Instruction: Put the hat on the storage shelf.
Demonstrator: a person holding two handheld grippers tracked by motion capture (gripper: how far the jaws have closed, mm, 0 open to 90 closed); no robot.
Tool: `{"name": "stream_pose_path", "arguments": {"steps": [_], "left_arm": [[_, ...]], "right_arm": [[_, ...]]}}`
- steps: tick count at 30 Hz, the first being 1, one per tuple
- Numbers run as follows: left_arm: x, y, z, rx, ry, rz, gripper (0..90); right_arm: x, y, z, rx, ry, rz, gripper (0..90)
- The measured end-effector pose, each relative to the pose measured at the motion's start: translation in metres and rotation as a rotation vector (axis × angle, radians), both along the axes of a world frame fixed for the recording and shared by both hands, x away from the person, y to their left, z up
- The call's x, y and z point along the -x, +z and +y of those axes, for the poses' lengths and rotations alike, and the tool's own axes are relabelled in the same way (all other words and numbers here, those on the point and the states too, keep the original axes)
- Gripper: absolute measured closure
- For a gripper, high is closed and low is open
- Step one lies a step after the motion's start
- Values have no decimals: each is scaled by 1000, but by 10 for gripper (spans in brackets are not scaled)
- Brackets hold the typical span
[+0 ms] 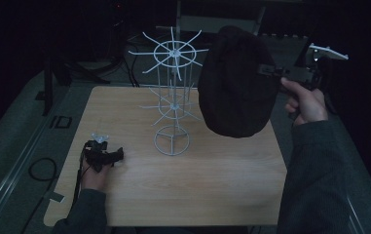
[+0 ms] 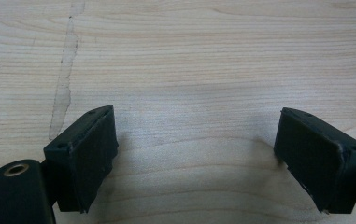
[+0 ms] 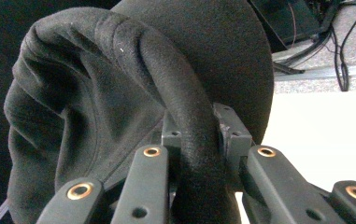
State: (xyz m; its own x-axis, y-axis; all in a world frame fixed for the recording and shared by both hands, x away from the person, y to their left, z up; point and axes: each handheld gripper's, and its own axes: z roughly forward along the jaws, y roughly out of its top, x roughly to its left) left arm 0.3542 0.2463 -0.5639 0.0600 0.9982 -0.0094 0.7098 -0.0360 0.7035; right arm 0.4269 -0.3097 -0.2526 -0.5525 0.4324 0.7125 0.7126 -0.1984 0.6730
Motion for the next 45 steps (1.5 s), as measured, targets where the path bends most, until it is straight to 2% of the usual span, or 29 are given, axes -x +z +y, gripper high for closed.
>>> {"name": "stream_pose_path", "arguments": {"steps": [3,6,8,14,21,25,26,29,34,45], "left_arm": [[0,0,0,0,0,1,142],[0,0,0,-1,-1,1,142],[0,0,0,-1,0,0,142],[0,0,0,-1,1,0,142],[0,0,0,1,2,-1,142],[0,0,0,1,2,-1,142],[0,0,0,1,3,-2,142],[0,0,0,1,3,-2,142],[0,0,0,2,5,-5,142],[0,0,0,3,4,-4,142]], "right_arm": [[1,-1,-4,-15,4,-2,764],[2,-1,-10,-68,15,-5,767],[3,1,-12,-78,7,-5,768],[-1,2,-2,-38,-15,9,765],[-16,-12,16,-42,-46,65,766],[-25,-31,28,32,-71,112,767],[-27,-37,30,35,-67,123,767],[-31,-54,30,-8,-63,149,761],[-32,-64,34,-11,-46,141,744],[-33,-75,44,41,-5,128,623]]}}
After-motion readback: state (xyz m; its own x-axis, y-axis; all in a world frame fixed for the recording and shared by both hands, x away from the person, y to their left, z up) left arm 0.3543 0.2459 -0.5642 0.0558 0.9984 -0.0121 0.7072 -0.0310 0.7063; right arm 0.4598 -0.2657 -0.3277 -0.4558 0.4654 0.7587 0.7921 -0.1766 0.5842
